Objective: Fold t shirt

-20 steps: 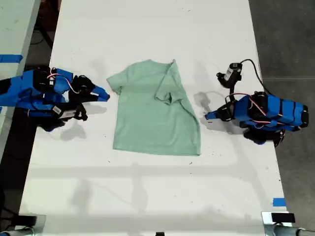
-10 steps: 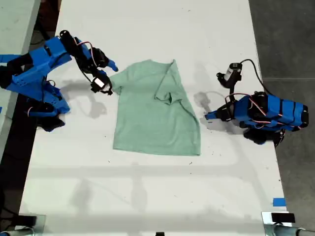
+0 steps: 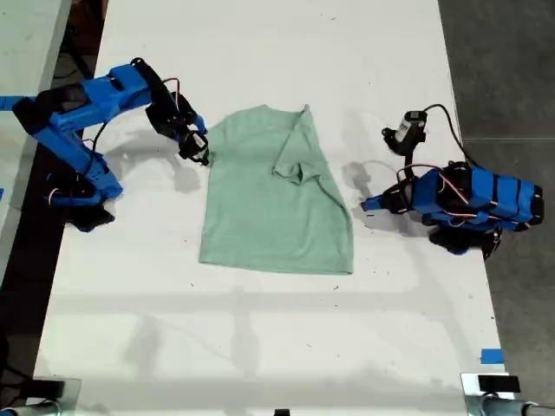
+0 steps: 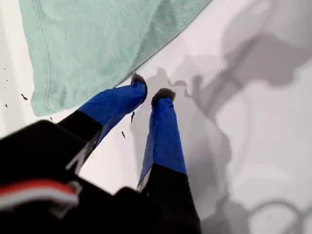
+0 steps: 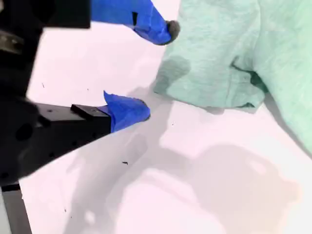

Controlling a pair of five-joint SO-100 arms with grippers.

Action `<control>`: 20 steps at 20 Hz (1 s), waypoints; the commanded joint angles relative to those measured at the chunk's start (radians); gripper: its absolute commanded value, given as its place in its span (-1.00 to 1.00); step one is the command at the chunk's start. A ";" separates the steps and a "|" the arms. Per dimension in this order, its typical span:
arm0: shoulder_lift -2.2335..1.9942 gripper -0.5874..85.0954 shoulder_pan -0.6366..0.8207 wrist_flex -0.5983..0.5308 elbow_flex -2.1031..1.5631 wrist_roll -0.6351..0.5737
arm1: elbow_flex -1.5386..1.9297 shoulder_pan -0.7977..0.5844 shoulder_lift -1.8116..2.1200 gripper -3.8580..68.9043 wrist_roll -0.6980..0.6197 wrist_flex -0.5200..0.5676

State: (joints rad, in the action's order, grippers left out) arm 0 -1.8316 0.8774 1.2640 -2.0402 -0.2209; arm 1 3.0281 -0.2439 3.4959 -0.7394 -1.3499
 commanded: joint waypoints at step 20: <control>0.333 -0.99 0.028 -0.057 0.051 -0.038 | 0.071 0.008 0.005 -0.73 0.011 -0.005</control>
State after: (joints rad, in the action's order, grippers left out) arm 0 -1.4711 0.8820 1.1597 -1.9988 -0.2654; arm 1 3.0281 -0.2439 3.4959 -0.7394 -1.3499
